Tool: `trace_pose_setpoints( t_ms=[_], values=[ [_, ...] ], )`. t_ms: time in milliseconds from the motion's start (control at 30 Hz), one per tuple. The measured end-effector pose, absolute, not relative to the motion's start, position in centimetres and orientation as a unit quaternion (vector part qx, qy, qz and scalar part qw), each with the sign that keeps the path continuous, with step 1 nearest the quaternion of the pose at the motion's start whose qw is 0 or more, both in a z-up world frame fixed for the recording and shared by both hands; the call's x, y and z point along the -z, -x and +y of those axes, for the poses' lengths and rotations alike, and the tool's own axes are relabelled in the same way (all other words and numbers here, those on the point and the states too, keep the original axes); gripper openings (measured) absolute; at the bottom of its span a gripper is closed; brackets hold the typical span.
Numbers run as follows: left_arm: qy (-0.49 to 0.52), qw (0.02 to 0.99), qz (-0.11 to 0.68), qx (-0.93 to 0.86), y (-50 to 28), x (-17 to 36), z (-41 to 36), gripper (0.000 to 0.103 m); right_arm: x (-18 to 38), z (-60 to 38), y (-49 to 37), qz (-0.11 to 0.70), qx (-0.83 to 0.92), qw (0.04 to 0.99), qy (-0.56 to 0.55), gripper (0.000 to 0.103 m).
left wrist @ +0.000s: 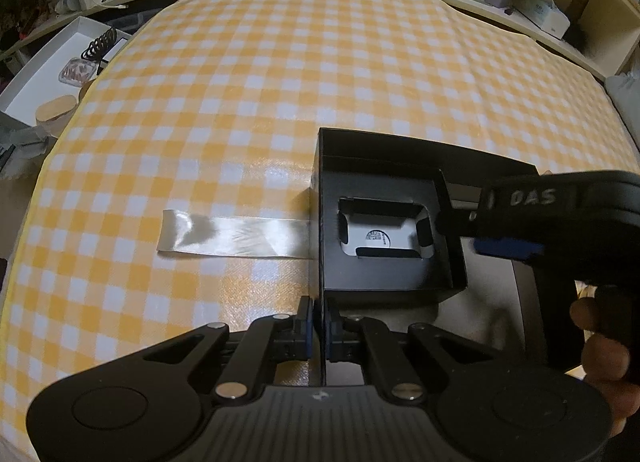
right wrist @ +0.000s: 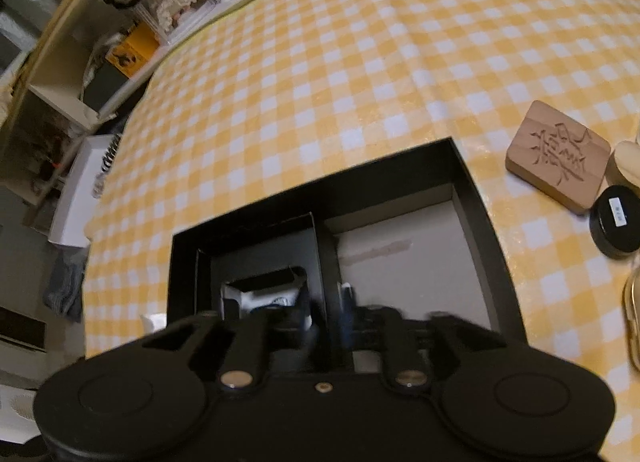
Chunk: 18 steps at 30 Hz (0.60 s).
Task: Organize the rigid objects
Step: 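Lower the small black box into the large black box, open right gripper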
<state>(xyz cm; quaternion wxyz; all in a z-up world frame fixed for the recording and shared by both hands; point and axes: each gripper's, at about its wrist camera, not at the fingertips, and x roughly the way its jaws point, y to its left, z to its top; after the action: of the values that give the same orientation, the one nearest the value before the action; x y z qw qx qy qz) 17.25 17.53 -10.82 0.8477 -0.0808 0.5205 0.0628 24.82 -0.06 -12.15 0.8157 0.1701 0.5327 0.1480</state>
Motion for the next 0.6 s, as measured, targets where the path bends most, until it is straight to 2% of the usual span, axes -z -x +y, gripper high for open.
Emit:
trace_pose_setpoints(
  t_ms=[167,333,600],
  values=[
    [0.081,0.847,0.522,-0.063,-17.2,10.8,17.6,0.006,10.3,-0.8,-24.7,0.519,-0.174,0.824,-0.148,0.059],
    [0.085,0.844,0.526,-0.063,-17.0,10.8,18.0,0.006,7.7,-2.2,-23.9,0.51,-0.204,0.827,-0.117,0.061],
    [0.084,0.834,0.541,-0.063,-16.5,10.9,17.8,0.007,3.8,-5.5,-22.3,0.479,-0.25,0.836,-0.097,0.075]
  ],
)
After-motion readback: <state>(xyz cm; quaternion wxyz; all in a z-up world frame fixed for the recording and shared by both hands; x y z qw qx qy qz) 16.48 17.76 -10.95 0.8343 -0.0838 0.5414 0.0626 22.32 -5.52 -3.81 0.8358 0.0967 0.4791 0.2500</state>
